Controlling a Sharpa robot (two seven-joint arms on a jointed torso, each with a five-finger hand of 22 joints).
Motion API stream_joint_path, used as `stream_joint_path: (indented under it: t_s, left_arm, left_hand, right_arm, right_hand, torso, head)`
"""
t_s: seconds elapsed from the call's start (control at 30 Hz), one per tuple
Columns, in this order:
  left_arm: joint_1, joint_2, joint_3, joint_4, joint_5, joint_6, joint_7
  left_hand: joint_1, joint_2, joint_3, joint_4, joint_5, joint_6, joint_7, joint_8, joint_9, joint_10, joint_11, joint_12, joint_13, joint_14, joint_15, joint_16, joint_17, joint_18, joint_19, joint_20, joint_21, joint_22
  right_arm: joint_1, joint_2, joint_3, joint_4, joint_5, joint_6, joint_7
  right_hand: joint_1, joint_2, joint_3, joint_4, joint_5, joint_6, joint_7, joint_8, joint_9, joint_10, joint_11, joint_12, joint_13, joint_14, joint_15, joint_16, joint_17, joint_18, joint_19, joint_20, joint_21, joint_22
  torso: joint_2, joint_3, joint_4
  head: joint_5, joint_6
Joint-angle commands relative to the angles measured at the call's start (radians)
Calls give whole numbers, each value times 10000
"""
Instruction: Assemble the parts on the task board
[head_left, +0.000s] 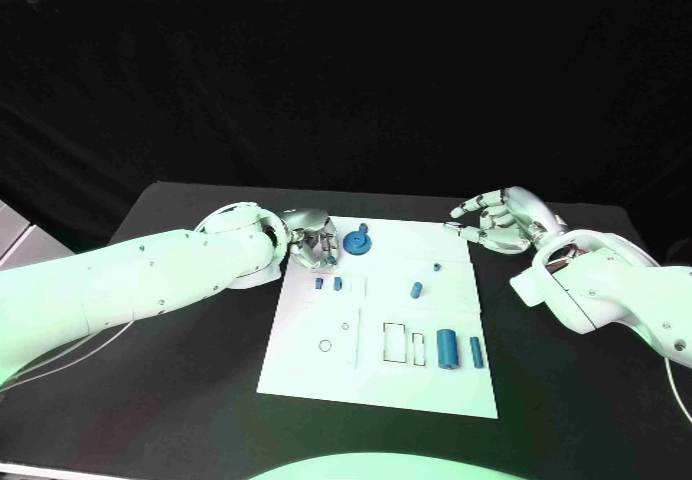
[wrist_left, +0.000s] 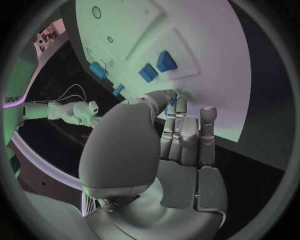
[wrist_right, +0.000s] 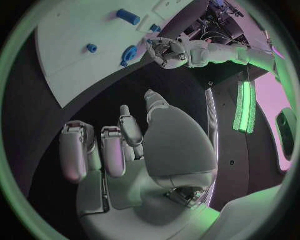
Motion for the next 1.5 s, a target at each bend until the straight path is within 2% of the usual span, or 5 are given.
stream_joint_path:
  t_s: [0.03,0.63,1.5]
  left_arm:
    - [-8,35,-21,8,-61,319,-16]
    - [-25,114,-54,-13,-51,204,201]
    - [-27,162,-55,-24,-179,556,-124]
  left_hand:
    - [-95,-8,2,-72,-1,62,18,4,-12,82,-8,-65,-11,39,-12,25,-15,-145,-28,45,-43,-12]
    - [-113,0,4,-80,-4,81,11,-1,-5,105,-15,-85,-10,31,-15,23,-22,-142,-48,47,-63,-29]
    - [-186,32,-36,-183,-22,307,-54,39,76,354,-101,-100,57,97,-80,81,106,-149,-3,31,-84,-6]
  right_arm:
    - [-6,7,1,5,-107,95,64]
    - [-6,15,1,4,-114,98,55]
    - [-6,0,1,5,-129,98,43]
  right_hand:
    - [69,22,53,-16,37,-32,-22,51,-14,-36,-20,-41,-15,702,-37,-63,1384,158,345,-34,-39,1696]
    - [35,27,56,-22,40,-20,-34,76,-17,-6,-34,-59,-53,713,-50,-58,1407,154,360,-48,-34,1700]
    - [35,27,56,-22,40,-20,-34,76,-17,-6,-34,-59,-53,713,-50,-58,1407,154,360,-48,-34,1700]
  torso:
    - [-4,-3,5]
    - [-3,-3,-2]
    - [-1,-3,8]
  head:
    - [3,-7]
    - [0,-5]
    - [-14,-43]
